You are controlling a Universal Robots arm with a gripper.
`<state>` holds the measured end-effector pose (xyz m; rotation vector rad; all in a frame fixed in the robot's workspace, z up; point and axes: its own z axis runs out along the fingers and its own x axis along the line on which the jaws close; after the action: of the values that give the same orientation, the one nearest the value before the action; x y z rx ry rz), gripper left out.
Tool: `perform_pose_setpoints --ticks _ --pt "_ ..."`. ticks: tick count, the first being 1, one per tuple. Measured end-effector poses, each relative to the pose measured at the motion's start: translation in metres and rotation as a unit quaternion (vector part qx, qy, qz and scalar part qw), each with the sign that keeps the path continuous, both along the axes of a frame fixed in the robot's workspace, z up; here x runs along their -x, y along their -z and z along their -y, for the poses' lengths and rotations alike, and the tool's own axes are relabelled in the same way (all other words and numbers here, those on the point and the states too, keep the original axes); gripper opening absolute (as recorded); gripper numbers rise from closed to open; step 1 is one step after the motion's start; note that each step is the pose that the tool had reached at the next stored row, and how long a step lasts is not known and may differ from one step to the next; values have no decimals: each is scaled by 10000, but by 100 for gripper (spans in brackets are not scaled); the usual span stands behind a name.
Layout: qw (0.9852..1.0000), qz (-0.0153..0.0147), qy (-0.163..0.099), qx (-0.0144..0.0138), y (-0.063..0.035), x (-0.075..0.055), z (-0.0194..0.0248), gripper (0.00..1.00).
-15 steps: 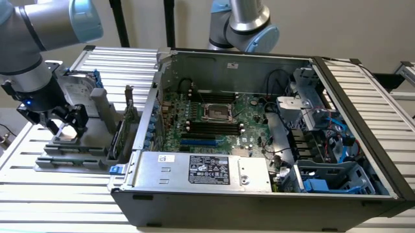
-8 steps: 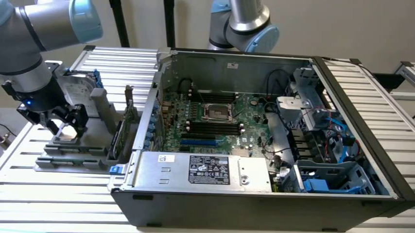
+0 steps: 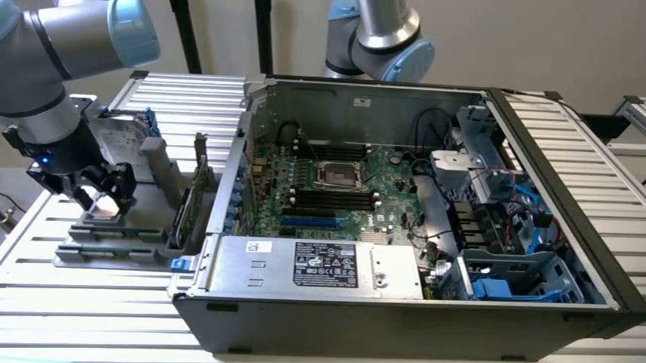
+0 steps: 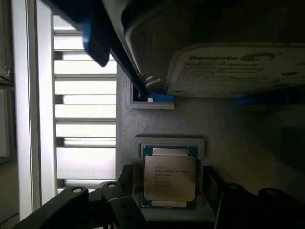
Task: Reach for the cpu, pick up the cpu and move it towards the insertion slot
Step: 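Pick up the cpu and move it towards the insertion slot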
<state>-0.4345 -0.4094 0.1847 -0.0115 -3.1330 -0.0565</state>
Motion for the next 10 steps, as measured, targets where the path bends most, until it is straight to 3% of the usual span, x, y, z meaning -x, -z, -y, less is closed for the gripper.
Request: perform_pose_setpoints --ticks 1,2,7,10 --pt "10000 0 -1 0 0 0 0 69" --pt "10000 1 -1 0 1 0 -1 62" --pt "10000 1 -2 0 1 0 -1 62" --pt "10000 -1 -2 -1 -3 -1 -1 55"
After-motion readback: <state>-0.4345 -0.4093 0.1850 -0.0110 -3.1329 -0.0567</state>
